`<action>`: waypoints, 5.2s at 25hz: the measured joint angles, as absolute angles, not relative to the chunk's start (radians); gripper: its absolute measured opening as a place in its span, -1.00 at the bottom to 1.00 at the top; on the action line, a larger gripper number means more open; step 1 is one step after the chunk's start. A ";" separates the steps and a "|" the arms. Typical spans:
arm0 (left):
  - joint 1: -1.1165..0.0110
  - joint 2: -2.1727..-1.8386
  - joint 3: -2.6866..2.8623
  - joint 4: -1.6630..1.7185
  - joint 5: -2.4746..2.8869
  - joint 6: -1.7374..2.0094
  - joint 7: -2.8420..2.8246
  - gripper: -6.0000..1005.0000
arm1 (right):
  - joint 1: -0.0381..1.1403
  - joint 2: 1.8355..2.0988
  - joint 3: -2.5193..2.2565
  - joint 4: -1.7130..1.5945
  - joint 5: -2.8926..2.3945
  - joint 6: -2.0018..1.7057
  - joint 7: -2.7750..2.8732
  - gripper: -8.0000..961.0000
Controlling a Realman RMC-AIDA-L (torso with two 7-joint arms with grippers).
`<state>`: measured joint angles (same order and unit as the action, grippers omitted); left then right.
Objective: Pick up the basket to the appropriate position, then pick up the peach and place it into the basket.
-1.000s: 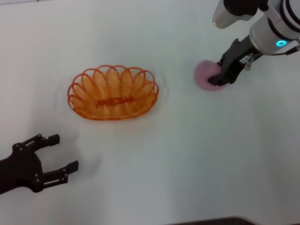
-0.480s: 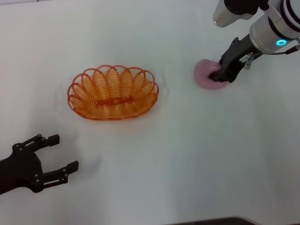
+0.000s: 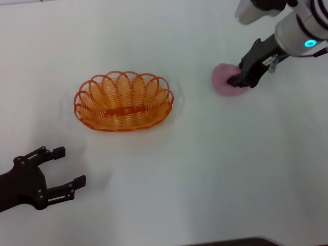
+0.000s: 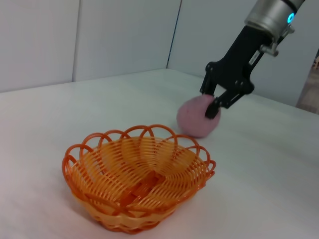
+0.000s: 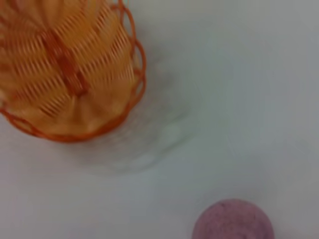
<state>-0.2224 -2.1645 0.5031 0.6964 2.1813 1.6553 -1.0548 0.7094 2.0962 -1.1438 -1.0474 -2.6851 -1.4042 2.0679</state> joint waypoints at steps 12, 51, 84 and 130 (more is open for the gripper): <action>-0.224 -2.164 0.503 0.700 2.181 1.656 -1.055 0.77 | 0.695 2.087 -0.934 -1.209 -2.493 -1.635 1.972 -0.54; -0.233 -2.163 0.500 0.697 2.180 1.655 -1.071 0.77 | 0.785 2.098 -1.271 -0.702 -2.106 -1.187 1.838 -0.54; -0.236 -2.163 0.485 0.699 2.166 1.674 -1.071 0.77 | 0.661 2.077 -1.140 -0.797 -1.980 -1.329 1.695 0.98; -0.245 -2.163 0.474 0.670 2.160 1.667 -1.074 0.77 | 0.292 2.086 -0.632 -0.568 -1.997 -1.556 0.945 0.97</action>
